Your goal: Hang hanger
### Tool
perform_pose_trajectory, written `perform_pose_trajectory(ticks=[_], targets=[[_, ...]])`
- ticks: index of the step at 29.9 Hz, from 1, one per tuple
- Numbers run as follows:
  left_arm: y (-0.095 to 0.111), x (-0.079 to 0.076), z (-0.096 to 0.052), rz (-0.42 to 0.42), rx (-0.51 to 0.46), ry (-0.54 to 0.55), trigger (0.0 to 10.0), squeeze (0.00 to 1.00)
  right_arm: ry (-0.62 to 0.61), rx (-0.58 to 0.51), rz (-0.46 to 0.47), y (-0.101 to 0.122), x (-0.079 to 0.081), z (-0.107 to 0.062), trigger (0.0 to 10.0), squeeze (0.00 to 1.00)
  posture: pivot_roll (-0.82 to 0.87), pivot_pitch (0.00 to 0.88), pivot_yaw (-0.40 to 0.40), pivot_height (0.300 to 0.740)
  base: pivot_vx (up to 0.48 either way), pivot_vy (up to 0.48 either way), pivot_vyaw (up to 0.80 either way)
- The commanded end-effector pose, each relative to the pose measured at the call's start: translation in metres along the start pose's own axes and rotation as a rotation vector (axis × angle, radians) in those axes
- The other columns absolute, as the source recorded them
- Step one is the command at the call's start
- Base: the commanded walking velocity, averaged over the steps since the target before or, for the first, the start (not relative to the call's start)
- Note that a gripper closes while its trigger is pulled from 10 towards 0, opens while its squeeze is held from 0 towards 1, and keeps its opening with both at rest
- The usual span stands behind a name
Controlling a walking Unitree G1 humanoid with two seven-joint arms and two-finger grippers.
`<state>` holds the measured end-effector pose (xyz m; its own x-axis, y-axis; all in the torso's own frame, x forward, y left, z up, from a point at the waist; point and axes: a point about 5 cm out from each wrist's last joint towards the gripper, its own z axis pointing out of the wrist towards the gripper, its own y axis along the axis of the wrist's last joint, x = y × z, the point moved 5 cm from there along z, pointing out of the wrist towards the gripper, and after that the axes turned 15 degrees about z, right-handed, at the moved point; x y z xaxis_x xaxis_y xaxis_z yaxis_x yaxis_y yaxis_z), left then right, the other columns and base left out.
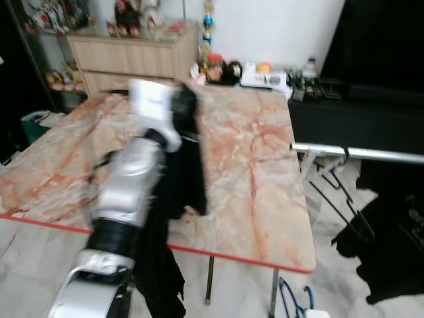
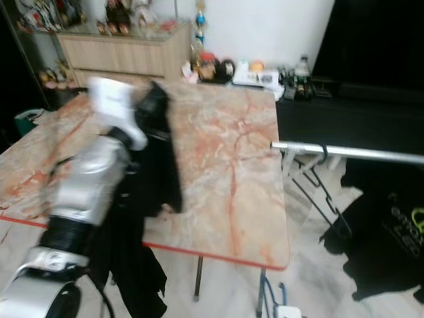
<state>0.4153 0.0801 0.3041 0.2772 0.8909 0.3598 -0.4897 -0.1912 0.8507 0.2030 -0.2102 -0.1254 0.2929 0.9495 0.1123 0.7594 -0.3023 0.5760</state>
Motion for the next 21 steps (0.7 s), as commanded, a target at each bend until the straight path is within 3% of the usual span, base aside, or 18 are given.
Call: perform_pose_trajectory(ticks=[1, 8, 21], targets=[[0.021, 0.015, 0.01, 0.067, -0.065, 0.012, 10.0, 0.0, 0.017, -0.012, 0.013, 0.003, 0.009, 0.001, 10.0, 0.0, 0.19, 0.0, -0.02, 0.74, 0.364, 0.0, 0.0], [0.025, 0.026, 0.023, 0.093, -0.062, 0.038, 10.0, 0.0, 0.021, -0.011, 0.008, 0.004, 0.009, 0.001, 10.0, 0.0, 0.19, 0.0, -0.019, 0.74, 0.37, 0.0, 0.0], [0.012, 0.033, 0.022, 0.096, -0.035, 0.065, 10.0, 0.0, 0.021, -0.007, -0.002, 0.004, 0.009, 0.001, 10.0, 0.0, 0.19, 0.0, -0.021, 0.74, 0.386, 0.0, 0.0]])
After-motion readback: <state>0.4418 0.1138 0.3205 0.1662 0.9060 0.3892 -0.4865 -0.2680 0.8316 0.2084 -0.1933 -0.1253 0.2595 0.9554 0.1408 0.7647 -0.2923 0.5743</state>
